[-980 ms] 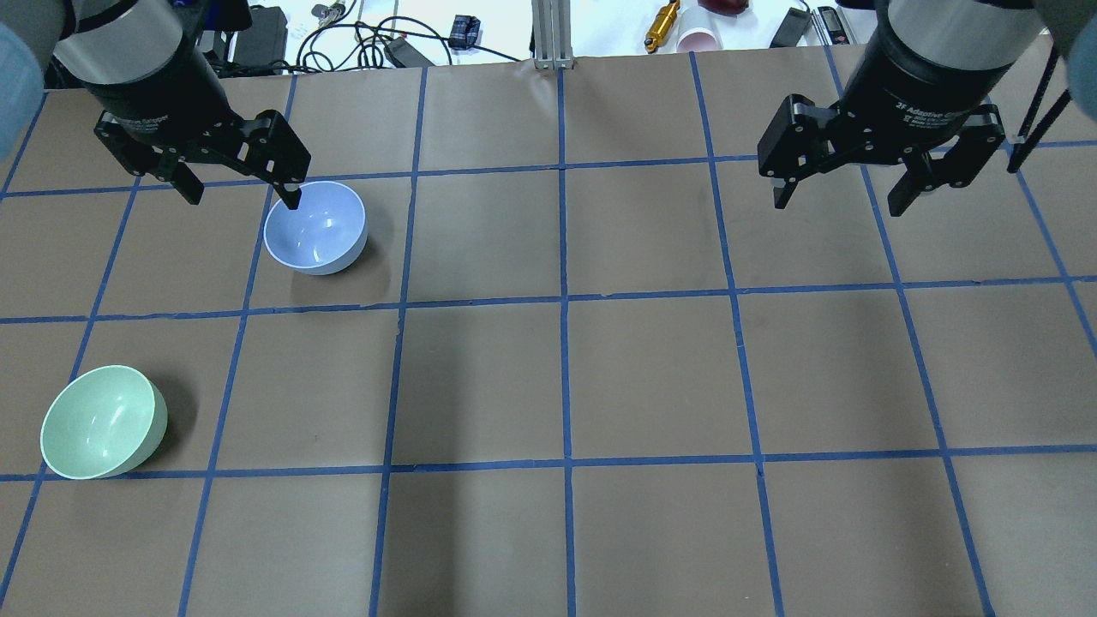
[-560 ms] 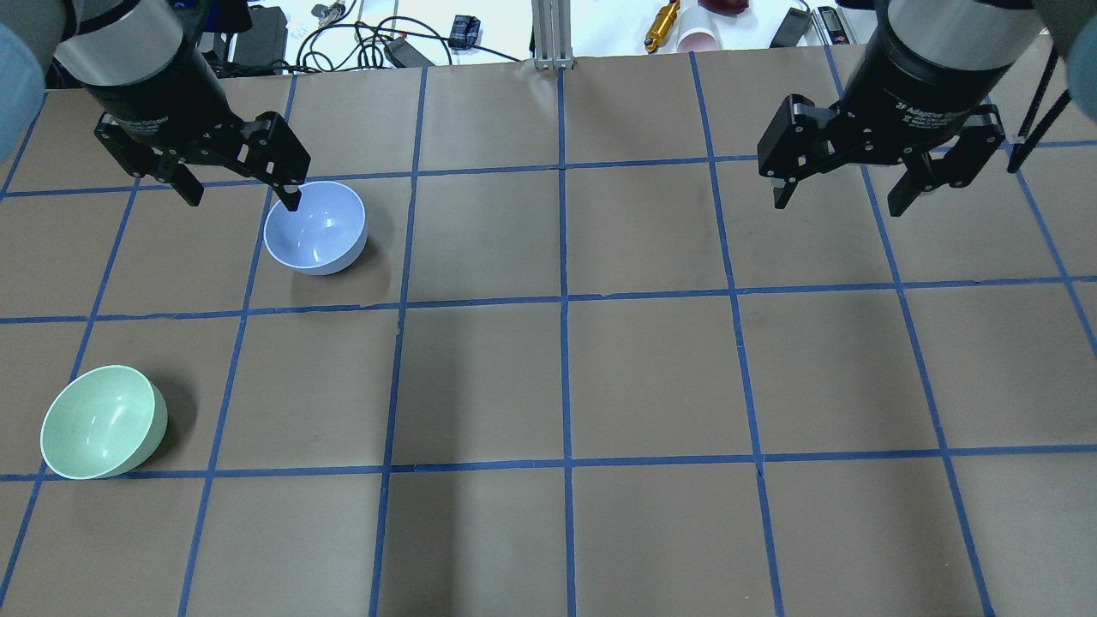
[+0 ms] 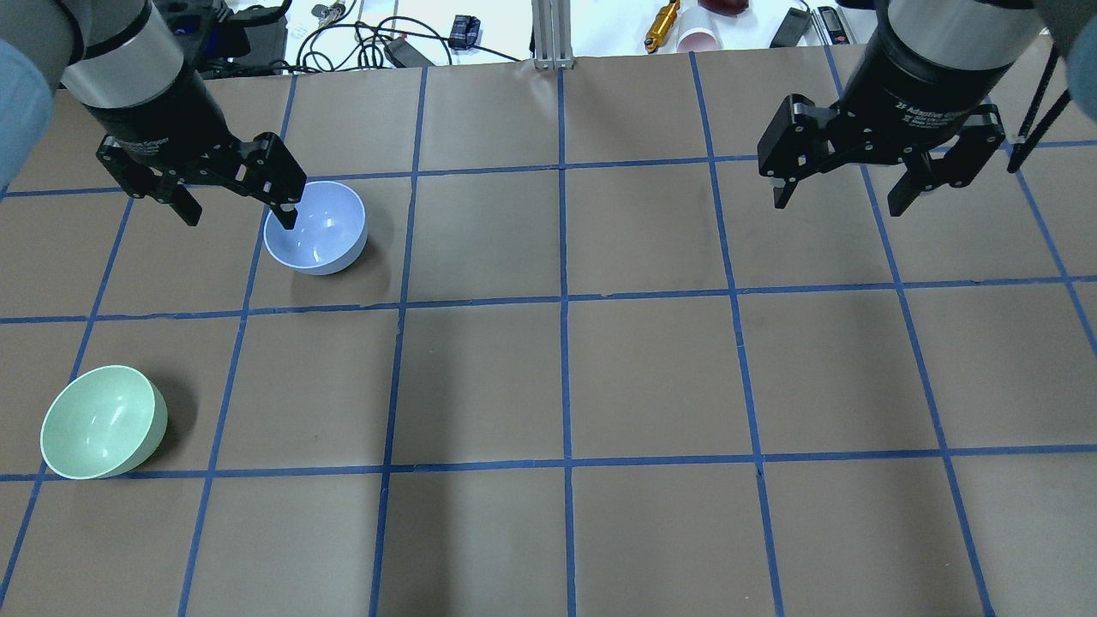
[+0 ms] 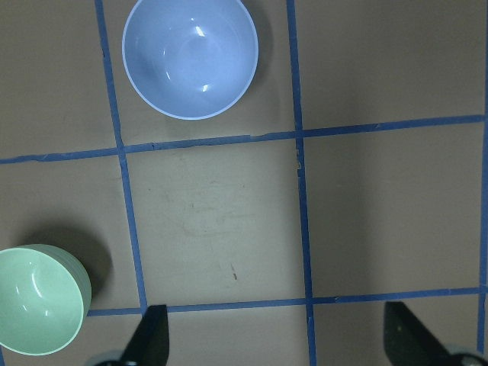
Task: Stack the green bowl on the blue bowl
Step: 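Move the left gripper away from the blue bowl toward the green bowl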
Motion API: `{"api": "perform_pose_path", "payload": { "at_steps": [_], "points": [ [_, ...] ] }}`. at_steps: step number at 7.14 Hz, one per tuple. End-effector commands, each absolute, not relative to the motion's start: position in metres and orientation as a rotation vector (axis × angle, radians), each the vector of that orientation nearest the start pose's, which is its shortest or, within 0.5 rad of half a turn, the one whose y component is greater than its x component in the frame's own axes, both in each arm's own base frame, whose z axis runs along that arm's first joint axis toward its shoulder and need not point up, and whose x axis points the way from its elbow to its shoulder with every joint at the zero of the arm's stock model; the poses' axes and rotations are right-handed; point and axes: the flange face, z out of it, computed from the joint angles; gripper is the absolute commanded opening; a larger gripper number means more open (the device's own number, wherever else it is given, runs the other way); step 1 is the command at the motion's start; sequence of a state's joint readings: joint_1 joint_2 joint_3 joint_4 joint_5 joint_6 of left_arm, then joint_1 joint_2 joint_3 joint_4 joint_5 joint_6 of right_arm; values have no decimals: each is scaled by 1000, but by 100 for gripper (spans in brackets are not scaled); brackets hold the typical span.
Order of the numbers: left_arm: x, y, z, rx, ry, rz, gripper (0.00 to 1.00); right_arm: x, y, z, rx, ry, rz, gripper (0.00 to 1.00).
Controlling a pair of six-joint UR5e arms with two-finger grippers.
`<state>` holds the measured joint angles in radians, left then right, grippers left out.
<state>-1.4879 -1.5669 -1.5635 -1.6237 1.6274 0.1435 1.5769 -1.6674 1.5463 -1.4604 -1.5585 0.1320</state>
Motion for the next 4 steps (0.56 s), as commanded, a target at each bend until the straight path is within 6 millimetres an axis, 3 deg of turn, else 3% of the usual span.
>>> {"api": "perform_pose_path", "payload": {
  "at_steps": [1, 2, 4],
  "points": [
    [-20, -500, 476, 108, 3088, 124, 100, 137, -448, 534, 197, 3123, -13, 100],
    [31, -498, 467, -21, 3104, 154, 100, 137, -448, 534, 197, 3123, -13, 100],
    [110, -487, 446, 37, 3140, 224, 100, 137, -448, 534, 197, 3123, -11, 100]
  ]
}}
